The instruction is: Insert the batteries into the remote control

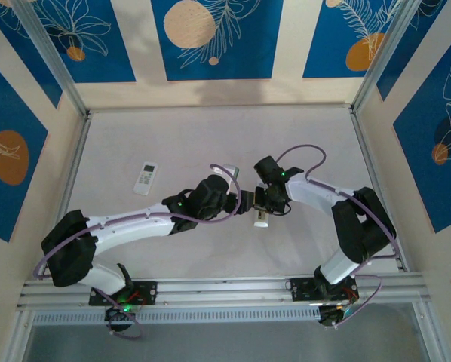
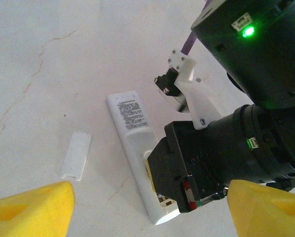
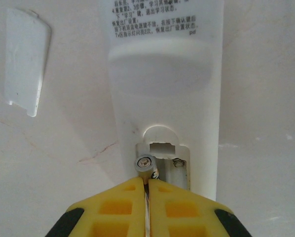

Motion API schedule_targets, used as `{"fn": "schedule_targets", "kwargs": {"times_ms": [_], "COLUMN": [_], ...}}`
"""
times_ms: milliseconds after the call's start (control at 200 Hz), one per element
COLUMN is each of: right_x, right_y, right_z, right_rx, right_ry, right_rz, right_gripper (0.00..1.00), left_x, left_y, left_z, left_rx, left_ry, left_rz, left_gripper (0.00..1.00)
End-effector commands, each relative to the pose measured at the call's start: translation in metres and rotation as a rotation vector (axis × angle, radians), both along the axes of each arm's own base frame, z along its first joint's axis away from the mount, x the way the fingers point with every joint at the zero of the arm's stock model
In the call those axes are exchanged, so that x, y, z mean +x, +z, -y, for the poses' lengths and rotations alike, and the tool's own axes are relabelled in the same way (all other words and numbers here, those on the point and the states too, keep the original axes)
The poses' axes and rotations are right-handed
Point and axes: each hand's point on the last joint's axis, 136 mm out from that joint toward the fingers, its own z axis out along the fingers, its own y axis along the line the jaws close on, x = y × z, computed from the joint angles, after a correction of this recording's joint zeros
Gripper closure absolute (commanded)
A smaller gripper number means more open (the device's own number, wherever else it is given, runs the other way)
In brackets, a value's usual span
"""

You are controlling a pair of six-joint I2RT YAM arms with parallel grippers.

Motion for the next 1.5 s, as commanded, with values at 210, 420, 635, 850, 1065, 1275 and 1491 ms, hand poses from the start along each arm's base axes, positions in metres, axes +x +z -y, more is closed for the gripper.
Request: {"fn": "schedule_targets", "kwargs": {"times_ms": [210, 420, 635, 850, 1065, 1275, 1491], "right_x": [-0.046, -0.013, 0.009, -0.001, -0.007, -0.009, -0.007], "right_y": [-0.036, 0.021, 0.101, 0.138, 0.150, 0.146, 0.144], "right_z": [0.019, 0.000, -0.004, -0.005, 0.000, 0.004, 0.007], "right_rx": [-0.076, 0.013, 0.069, 0.261, 0.304, 0.301, 0.298], "right_ry": [-0.045, 0.006, 0.096, 0.107, 0.114, 0.093, 0.079], "right_rz": [-0.177, -0.012, 0.254, 0.380, 0.388, 0.366, 0.361], "right_gripper": [0.90, 0.88, 0.74, 0.39, 0.31, 0.31, 0.31], "left_x": [0.003, 0.004, 0.014, 0.020, 0.047, 0.067, 0.079], "left_y": [0.009, 0.009, 0.015, -0.038, -0.074, -0.114, -0.143], "left_z": [0.006, -0.001, -0.058, -0.119, -0.138, -0.137, -0.144], "left_rx": [-0.059, -0.028, 0.237, 0.637, 0.709, 0.689, 0.699], "left_ry": [0.001, 0.011, 0.043, -0.041, -0.010, -0.048, -0.034], "left_rz": [-0.004, 0.015, 0.068, -0.232, -0.366, -0.494, -0.574], "left_gripper": [0.18, 0.17, 0.16, 0.26, 0.36, 0.47, 0.64]}}
